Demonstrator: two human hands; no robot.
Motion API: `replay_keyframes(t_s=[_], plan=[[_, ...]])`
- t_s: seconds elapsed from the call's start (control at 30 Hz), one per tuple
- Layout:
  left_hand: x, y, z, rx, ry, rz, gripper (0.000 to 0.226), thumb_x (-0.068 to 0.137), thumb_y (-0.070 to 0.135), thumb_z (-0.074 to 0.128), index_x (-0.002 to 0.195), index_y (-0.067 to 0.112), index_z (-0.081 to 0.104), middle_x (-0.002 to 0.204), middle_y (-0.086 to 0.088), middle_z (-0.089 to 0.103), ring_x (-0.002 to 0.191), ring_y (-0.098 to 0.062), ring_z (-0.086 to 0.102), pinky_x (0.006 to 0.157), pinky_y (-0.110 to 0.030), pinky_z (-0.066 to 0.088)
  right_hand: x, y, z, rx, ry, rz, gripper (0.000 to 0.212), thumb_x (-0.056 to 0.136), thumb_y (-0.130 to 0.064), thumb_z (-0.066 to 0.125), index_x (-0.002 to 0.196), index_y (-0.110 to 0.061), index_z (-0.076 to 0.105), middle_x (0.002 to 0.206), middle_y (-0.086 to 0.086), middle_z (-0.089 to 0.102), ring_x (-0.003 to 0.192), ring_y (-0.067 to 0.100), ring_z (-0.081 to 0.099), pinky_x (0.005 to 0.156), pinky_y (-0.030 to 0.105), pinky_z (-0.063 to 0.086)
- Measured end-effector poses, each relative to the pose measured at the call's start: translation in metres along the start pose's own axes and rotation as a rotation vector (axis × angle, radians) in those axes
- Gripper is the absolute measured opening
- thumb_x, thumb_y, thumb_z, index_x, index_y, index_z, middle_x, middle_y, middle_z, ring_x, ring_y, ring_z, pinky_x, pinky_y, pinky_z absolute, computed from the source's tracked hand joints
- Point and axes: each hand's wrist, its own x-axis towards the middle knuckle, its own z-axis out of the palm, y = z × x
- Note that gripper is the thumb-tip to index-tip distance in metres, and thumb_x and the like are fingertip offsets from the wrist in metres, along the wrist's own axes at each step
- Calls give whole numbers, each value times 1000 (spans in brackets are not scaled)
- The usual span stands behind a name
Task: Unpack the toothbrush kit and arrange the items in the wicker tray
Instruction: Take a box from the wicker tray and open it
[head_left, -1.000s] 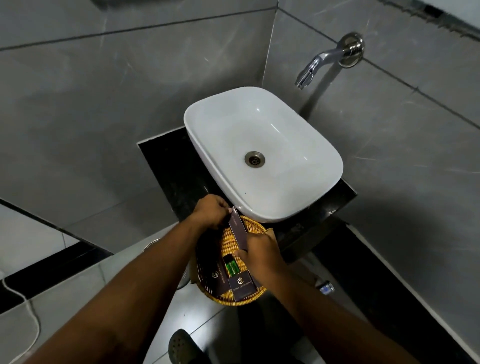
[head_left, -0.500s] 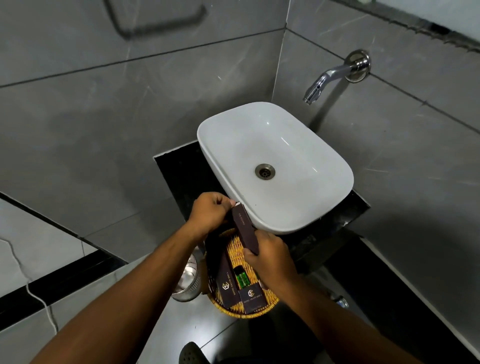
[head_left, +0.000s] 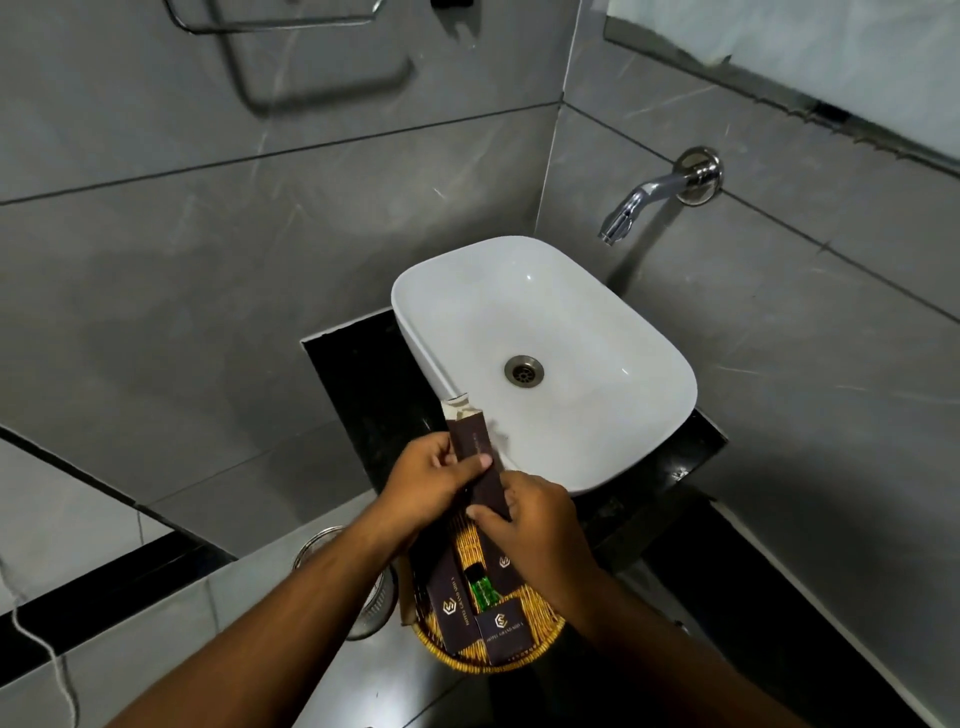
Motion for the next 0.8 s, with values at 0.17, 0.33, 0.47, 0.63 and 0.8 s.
replay_keyframes(t_s=[0.17,0.33,0.47,0.63,0.8], plan=[[-6,16,-19,-1,-88,15,13,85,7,69,98,4,70,79,-8,75,76,-25,71,64,-29,57,31,-19,-38,430,87,179,21,83,-26,74,97,-11,69,63,-8,71,51,4,67,45,17,54],[-11,35,-16,14,-156,56,14,85,4,69,99,1,68,91,-29,67,84,-36,67,74,-36,55,74,-49,-65,457,-61,192,24,84,-27,71,102,-11,68,79,1,72,50,11,68,38,19,46],[-9,44,-16,103,-176,101,21,85,4,68,102,-7,65,86,-22,64,81,-30,62,77,-37,49,82,-57,-68,408,-152,155,17,84,-23,69,94,-9,68,74,4,70,48,12,66,39,21,45],[-7,46,-21,147,-204,130,19,83,7,72,96,-6,64,82,-19,61,78,-28,60,76,-41,46,84,-58,-74,383,-139,141,15,84,-10,60,96,-7,68,72,9,70,48,14,66,43,24,52],[-6,49,-14,164,-331,152,12,85,10,69,93,18,73,83,-2,70,80,-16,64,76,-27,51,86,-59,-83,447,-341,180,17,89,-18,65,103,-7,67,69,11,70,42,14,58,38,20,47]])
